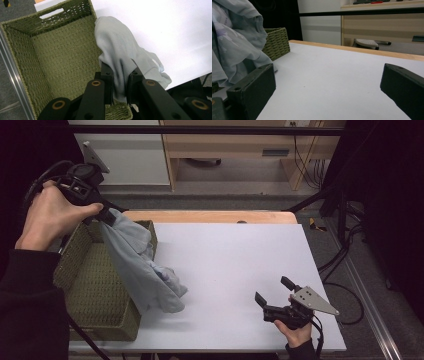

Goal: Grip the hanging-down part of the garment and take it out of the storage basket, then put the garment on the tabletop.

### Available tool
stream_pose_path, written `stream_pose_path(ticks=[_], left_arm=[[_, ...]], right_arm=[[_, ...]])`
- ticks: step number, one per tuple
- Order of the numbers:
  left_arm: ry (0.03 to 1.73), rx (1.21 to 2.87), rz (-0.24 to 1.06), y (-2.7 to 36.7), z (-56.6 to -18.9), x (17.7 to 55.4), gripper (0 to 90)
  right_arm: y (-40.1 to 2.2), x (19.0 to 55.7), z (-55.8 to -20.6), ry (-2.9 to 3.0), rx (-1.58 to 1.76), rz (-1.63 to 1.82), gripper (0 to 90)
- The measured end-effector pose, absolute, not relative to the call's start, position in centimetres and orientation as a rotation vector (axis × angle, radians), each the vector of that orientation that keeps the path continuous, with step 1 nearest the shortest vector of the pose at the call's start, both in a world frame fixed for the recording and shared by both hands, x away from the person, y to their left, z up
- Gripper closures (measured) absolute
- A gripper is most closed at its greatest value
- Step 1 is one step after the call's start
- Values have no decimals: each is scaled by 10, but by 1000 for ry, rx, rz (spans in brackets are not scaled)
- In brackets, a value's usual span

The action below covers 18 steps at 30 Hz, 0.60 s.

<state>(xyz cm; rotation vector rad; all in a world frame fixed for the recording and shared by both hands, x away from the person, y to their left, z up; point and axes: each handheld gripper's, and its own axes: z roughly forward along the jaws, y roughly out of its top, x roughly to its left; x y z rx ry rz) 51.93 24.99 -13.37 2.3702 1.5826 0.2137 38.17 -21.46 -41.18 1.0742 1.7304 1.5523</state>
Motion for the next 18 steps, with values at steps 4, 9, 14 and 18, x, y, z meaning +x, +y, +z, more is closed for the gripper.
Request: stream_pose_path(ticks=[4, 9, 14, 18], left_arm=[[1580, 2373, 214, 250, -134, 519, 789], [1551, 2378, 213, 244, -133, 518, 789], [1498, 2416, 227, 227, -132, 516, 789], [1446, 2446, 239, 209, -132, 512, 790]], right_arm=[[-216, 382, -413, 1731, 1086, 1549, 2], [-217, 381, -413, 1730, 1079, 1557, 2], [-217, 381, -412, 1735, 1087, 1557, 2], [-216, 380, -412, 1737, 1090, 1563, 2]])
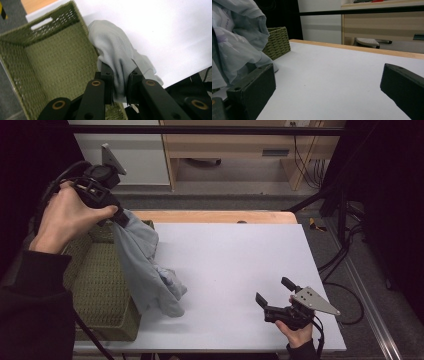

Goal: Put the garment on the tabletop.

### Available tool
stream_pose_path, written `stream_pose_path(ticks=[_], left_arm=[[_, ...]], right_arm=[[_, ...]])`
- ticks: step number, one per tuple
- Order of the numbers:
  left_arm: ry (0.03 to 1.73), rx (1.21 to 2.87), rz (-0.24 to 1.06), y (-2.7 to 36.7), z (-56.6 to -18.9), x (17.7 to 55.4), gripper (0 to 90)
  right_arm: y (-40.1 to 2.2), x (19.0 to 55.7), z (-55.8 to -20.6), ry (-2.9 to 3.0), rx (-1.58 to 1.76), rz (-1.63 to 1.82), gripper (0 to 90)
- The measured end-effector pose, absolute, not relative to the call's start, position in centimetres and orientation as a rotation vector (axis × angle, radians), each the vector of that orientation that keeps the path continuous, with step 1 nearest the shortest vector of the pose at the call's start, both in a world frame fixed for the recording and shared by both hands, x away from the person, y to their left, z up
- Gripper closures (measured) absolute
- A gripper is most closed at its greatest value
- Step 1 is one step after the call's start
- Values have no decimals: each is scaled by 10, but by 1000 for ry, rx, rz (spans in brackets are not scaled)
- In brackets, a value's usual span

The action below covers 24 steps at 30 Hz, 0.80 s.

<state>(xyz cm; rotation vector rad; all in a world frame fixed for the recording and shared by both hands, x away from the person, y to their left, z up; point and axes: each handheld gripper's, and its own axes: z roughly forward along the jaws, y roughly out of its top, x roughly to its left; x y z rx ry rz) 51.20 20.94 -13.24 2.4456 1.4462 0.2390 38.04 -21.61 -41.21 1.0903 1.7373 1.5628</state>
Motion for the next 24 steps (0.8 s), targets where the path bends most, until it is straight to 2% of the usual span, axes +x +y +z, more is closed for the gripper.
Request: stream_pose_path(ticks=[7, 24], left_arm=[[1307, 2530, 236, 172, -138, 504, 790], [1064, 2589, 224, 104, -156, 494, 791]], right_arm=[[-215, 380, -413, 1752, 1079, 1559, 3], [-216, 378, -413, 1760, 1085, 1570, 3]])
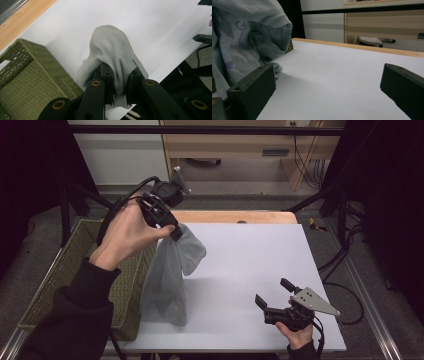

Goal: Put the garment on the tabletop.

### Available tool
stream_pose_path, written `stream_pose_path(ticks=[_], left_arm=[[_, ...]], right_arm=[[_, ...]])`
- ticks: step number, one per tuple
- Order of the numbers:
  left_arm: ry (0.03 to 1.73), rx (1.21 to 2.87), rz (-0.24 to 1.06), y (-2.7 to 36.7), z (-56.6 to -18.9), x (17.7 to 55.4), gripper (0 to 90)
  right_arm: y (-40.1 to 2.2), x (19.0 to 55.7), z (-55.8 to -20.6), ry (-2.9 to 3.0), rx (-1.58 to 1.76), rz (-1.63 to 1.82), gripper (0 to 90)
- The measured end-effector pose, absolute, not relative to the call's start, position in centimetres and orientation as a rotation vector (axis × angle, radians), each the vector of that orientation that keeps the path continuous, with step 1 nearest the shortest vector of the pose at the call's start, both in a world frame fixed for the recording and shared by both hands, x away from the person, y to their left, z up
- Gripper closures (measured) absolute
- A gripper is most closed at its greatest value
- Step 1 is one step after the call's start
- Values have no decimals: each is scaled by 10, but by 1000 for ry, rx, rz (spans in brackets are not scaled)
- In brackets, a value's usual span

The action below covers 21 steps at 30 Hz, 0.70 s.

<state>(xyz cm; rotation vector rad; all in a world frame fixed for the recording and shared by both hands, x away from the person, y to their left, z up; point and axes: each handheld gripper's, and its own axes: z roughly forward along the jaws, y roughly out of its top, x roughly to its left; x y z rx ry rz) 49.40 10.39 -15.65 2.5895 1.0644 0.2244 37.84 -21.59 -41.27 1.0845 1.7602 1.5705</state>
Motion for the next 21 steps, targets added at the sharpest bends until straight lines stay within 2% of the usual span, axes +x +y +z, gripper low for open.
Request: stream_pose_path(ticks=[15, 21], left_arm=[[941, 2607, 214, 64, -162, 495, 792], [910, 2595, 209, 56, -181, 497, 792]], right_arm=[[-217, 378, -413, 1765, 1058, 1572, 3], [-216, 377, -413, 1766, 1075, 1581, 3]])
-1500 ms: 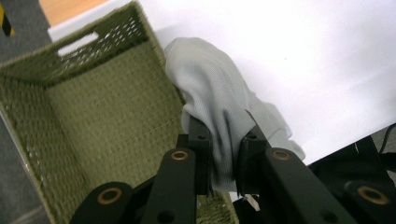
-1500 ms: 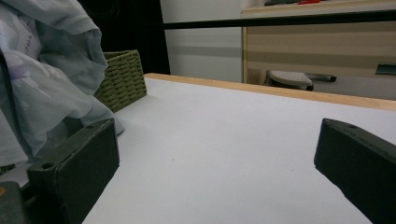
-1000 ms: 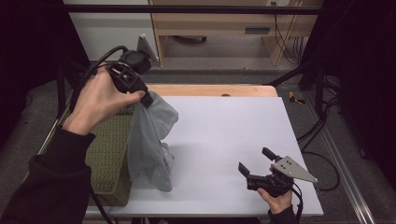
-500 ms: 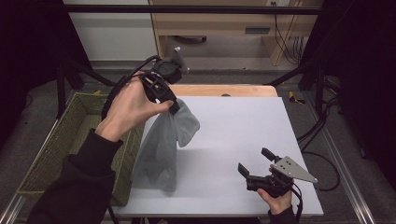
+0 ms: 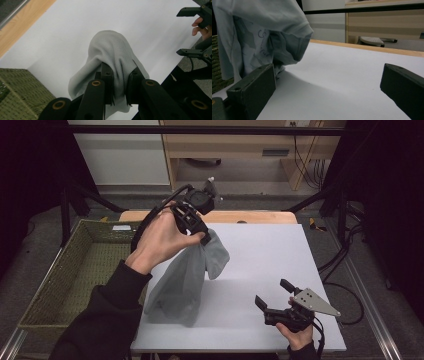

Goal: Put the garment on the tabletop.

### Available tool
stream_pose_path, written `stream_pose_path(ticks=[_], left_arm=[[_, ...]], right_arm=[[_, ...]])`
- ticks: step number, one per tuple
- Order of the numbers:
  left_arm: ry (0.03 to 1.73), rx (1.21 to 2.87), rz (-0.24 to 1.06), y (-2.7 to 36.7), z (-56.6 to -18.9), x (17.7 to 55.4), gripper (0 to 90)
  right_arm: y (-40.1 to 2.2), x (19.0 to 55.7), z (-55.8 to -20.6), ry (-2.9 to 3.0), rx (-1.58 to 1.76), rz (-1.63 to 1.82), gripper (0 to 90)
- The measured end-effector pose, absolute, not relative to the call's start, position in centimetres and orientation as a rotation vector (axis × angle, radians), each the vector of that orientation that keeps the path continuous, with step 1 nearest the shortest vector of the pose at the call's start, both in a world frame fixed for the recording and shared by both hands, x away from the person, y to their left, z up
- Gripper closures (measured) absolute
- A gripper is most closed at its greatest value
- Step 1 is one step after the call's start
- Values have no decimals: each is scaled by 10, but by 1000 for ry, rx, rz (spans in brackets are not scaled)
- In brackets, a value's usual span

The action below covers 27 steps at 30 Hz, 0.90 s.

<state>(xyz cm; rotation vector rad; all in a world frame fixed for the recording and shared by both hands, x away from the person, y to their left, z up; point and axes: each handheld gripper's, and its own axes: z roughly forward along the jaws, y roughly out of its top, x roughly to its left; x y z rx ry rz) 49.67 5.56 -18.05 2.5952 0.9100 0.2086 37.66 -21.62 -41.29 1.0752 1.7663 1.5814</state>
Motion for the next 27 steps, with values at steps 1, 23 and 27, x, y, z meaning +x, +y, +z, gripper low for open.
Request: stream_pose_path(ticks=[1, 23, 27], left_arm=[[907, 2593, 200, 55, -185, 498, 792], [925, 2671, 58, 40, -268, 516, 792], [927, 2665, 52, 41, -280, 518, 791]], right_arm=[[-216, 377, -413, 1765, 1073, 1583, 3], [-218, 376, -413, 1760, 1078, 1582, 4], [-218, 375, -412, 1755, 1100, 1608, 3]])
